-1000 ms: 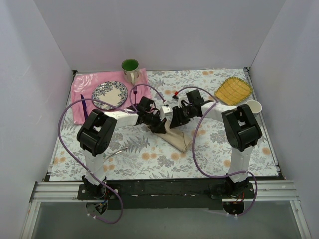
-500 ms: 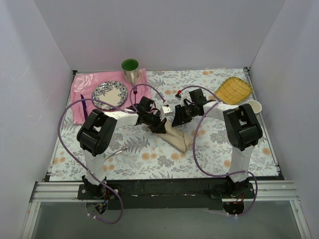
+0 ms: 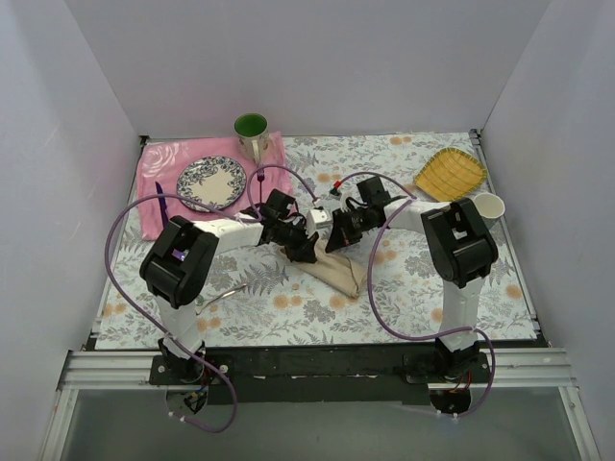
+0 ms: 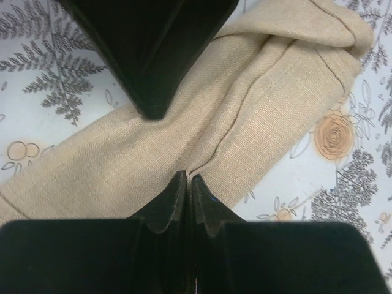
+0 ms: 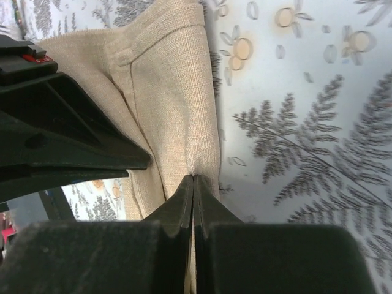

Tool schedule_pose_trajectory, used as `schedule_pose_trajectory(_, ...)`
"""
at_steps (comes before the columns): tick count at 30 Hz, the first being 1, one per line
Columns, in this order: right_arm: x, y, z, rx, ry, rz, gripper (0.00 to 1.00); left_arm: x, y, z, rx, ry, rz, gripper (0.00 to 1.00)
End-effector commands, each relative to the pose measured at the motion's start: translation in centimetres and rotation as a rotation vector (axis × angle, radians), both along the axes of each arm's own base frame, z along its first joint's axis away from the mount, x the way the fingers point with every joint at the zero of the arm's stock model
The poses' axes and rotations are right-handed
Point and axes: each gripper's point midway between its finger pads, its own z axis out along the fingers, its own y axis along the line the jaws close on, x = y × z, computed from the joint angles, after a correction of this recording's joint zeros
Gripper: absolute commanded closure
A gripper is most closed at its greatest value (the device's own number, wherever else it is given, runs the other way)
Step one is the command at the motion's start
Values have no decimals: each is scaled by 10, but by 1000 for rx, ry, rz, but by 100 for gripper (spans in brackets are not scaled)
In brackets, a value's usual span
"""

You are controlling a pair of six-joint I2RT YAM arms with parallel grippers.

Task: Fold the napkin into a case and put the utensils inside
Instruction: Stuff the top corner of the smaller-rectangle-folded napkin into the folded napkin.

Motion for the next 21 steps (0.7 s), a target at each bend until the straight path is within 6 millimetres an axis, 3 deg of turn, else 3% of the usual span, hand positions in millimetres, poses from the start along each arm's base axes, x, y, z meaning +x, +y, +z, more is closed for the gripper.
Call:
schedule_pose_trajectory(1,-17,17,11,64,8,75,99,-17,-3,33,-29,-40,-20,100)
schedule_pose_trajectory(10,-38,23,9,70,13,120,99,-18,-5,33,-22,-50,-13,100)
schedule_pose_trajectory(17,-38,24,9,72,27,122,99,-13,-1,14,6,-82,-3,100)
schedule_pose_trajectory(21,-48,27,10,124,93,162,99,-12,5,10,2,-143,-2,100)
